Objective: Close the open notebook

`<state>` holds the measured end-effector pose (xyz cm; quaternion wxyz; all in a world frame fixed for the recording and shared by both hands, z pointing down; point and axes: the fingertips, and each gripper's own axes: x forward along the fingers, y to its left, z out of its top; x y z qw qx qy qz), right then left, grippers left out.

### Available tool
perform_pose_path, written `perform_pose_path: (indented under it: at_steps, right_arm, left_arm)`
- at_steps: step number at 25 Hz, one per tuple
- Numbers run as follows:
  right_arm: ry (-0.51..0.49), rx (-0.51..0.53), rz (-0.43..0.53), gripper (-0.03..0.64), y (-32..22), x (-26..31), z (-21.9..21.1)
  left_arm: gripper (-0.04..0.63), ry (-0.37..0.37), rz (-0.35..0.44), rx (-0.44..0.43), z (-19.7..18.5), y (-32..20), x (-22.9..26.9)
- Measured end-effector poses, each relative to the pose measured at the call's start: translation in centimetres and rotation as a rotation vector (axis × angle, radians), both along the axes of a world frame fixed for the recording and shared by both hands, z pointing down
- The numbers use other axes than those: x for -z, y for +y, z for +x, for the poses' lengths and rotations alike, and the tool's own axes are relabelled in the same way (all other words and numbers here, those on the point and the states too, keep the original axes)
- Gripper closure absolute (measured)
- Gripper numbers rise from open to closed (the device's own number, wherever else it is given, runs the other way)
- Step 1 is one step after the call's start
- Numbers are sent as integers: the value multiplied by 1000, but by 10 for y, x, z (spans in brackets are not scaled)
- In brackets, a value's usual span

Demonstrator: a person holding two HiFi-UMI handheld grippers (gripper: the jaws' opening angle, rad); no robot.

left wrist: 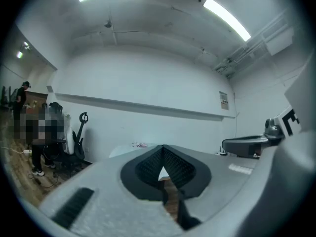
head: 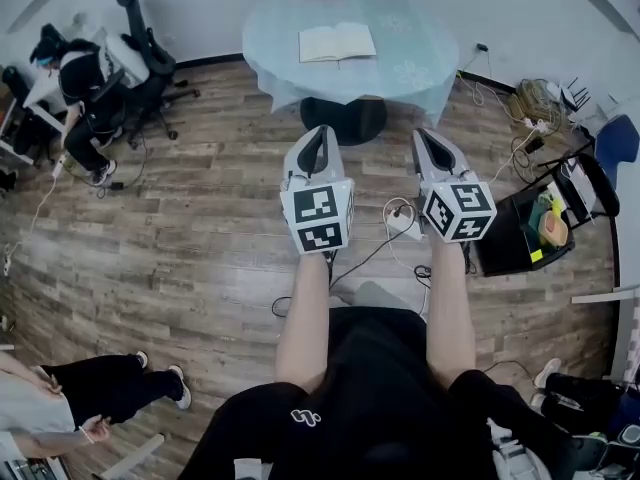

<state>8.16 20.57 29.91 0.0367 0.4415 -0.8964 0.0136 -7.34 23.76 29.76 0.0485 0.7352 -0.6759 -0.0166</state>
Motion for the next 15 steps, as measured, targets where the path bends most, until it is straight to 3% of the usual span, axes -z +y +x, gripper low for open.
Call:
perform_pose_path:
  at_steps: [15]
  right_arm:
    - [-13,-5,18,607,0,14,-8]
  left_arm:
    - [592,14,19,-27,-13,-2,4]
